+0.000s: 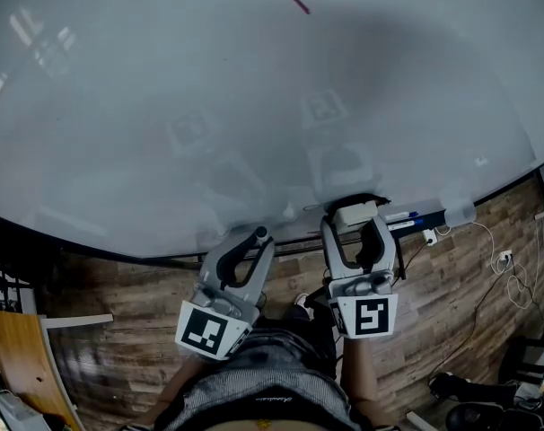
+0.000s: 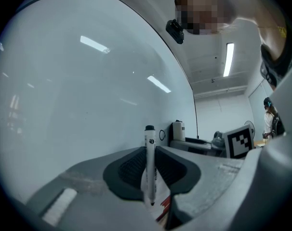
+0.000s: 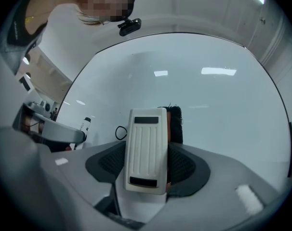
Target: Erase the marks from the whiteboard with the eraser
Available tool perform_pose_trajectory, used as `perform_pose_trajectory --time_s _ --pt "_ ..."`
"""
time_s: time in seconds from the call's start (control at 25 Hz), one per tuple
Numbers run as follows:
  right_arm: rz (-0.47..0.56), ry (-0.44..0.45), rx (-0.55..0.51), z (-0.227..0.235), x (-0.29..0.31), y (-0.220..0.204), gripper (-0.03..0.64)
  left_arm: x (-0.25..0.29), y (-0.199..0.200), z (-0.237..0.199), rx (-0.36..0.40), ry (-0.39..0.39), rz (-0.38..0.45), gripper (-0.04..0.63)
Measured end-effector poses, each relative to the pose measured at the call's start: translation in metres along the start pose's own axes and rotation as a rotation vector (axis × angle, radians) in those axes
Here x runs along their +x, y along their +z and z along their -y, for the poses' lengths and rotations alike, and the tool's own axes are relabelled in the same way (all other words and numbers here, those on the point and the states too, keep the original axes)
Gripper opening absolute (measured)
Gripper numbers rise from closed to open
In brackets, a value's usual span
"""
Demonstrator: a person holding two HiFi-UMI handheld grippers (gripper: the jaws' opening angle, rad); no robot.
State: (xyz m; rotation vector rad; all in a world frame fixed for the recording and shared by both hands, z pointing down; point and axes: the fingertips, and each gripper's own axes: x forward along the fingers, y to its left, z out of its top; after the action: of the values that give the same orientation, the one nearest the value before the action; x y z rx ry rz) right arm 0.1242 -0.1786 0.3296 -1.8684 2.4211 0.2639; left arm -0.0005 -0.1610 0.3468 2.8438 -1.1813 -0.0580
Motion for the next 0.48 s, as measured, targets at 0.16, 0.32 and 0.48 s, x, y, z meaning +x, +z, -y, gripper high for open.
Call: perform_pose_trajectory --time_s 0.16,0.32,0.48 --pt "0.003 -0.001 -0.013 -0.007 0.003 0.007 0.264 -0.006 0.003 -0.006 -0.010 -0.009 0.009 0.075" --pt "0.023 0.022 -0.014 -0.021 0.008 0.015 0.264 -0.008 0.006 -0.007 -0.008 -0.020 0.045 0.075" --pt "0.025 0.029 -0.023 -0.038 0.011 0.020 0.264 -0.016 0.002 -0.010 -0.011 -0.022 0.027 0.075"
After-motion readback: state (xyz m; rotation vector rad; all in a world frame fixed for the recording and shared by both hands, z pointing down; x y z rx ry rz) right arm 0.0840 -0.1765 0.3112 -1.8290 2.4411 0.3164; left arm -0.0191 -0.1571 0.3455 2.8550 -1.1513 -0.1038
